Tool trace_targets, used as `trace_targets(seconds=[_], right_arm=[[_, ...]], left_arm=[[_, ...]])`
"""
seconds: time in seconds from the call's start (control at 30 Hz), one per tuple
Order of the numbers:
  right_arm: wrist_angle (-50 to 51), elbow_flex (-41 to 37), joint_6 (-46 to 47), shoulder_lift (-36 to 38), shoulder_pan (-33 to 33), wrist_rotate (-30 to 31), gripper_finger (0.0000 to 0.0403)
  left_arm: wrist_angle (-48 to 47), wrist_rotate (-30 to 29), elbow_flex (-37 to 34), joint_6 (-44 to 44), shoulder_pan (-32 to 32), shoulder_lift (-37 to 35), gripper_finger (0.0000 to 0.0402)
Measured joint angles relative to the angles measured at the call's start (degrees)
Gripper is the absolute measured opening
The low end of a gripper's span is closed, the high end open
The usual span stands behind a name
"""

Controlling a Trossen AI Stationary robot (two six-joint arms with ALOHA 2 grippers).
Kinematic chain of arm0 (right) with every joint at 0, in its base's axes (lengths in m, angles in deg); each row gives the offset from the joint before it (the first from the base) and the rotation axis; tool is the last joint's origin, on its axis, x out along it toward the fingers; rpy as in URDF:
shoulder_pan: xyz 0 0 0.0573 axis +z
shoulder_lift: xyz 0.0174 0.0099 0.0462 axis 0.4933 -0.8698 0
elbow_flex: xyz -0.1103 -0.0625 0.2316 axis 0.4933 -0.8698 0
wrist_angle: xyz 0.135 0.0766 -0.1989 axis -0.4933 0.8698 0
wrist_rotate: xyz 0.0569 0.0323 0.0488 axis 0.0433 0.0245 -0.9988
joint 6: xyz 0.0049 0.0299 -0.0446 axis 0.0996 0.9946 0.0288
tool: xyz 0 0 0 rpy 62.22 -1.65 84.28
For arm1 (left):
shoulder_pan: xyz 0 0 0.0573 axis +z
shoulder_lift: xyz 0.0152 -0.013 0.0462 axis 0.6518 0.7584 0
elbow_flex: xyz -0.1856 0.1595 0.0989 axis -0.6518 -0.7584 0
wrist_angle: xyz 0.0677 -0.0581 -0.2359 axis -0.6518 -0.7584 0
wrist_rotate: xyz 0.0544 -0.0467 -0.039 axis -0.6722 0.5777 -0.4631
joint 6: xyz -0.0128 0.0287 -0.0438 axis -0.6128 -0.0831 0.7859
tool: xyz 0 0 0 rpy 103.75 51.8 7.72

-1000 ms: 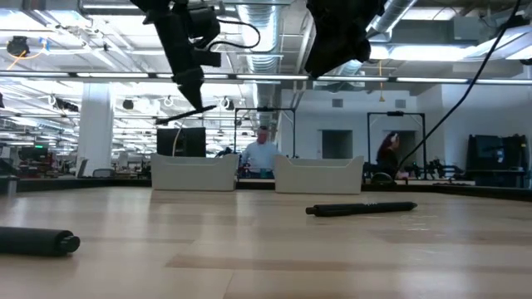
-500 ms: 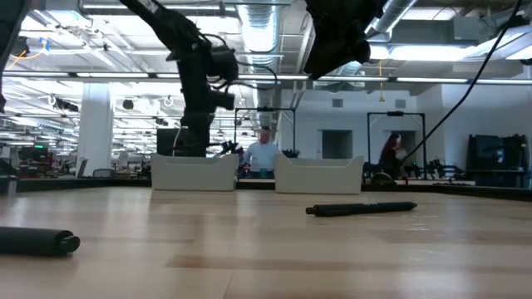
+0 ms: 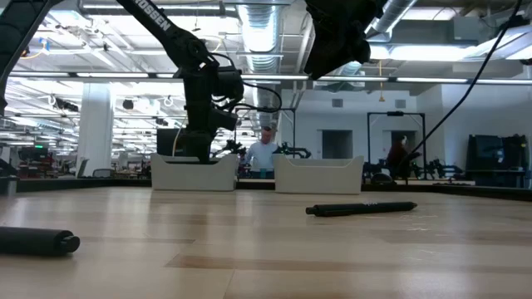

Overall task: Sort pens & pencils
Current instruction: Put the top left black pen into the left gray bin, then put the top black pen into the left gray bin

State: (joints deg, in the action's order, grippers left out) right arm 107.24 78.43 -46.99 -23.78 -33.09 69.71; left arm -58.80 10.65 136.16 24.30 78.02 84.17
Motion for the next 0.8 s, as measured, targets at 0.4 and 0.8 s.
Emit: trace_targets(seconds=[0.4, 0.8], right_arm=[[0.00, 0.00, 0.00, 0.00, 0.00, 0.00, 0.0164], [0.02, 0.00, 0.00, 0.00, 0.00, -0.02, 0.0164]], left_arm=[[0.36, 0.65, 0.00, 1.13, -0.15, -0.02, 0.0049], [0.17, 5.58, 0.00, 1.04, -0.15, -0.04, 0.0085]])
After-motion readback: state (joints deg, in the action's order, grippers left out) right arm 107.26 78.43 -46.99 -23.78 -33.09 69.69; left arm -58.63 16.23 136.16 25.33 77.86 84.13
